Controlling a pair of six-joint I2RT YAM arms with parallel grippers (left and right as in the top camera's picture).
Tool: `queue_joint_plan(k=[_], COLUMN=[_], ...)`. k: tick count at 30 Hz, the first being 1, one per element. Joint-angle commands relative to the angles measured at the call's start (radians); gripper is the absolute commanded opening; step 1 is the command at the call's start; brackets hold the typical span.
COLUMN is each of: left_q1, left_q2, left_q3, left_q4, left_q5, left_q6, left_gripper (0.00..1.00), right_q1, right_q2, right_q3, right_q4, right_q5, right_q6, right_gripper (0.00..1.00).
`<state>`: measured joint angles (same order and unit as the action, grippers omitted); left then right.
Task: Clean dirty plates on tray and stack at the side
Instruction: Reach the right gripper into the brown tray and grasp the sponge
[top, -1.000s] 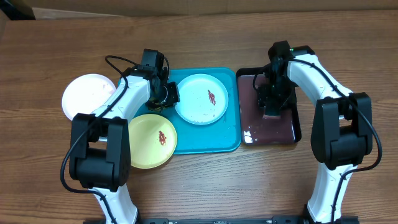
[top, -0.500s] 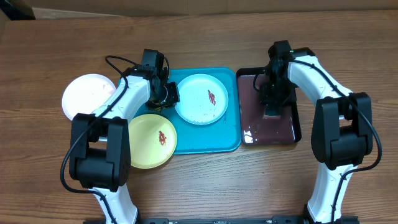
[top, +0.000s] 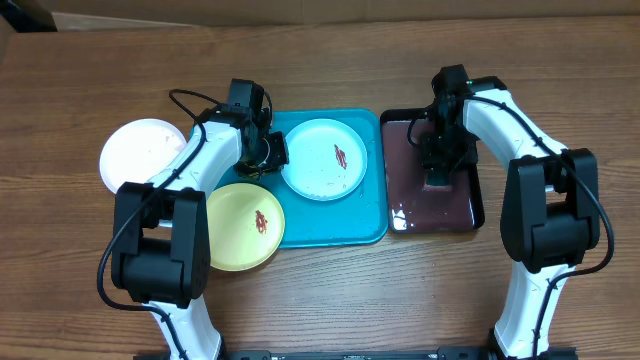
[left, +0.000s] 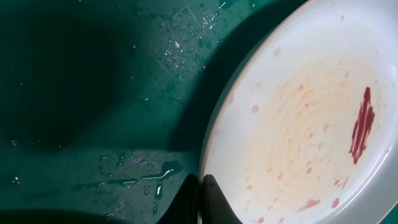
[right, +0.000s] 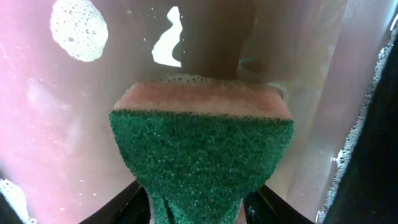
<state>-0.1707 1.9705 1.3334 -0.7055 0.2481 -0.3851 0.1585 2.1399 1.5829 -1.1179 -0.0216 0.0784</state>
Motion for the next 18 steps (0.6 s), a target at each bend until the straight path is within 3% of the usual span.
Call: queue_joint_plan(k=[1, 18], left_q1=[-0.007, -0.007], left_q2=[0.004, 0.004], left_q3=[-0.003, -0.003], left_q4=[0.003, 0.003], left_q5=[-0.016, -0.016], left_q6=[0.026, 0.026], left_gripper=[0.04, 0.04], right_q1=[-0.003, -0.003], right_q2=[-0.031, -0.031], right_q3=[0.030, 0.084], right_q4=[0.005, -0.043], right_q5=[0.010, 0.010], right_q6=[-0.001, 0.000], right_gripper=[0.49, 0.49])
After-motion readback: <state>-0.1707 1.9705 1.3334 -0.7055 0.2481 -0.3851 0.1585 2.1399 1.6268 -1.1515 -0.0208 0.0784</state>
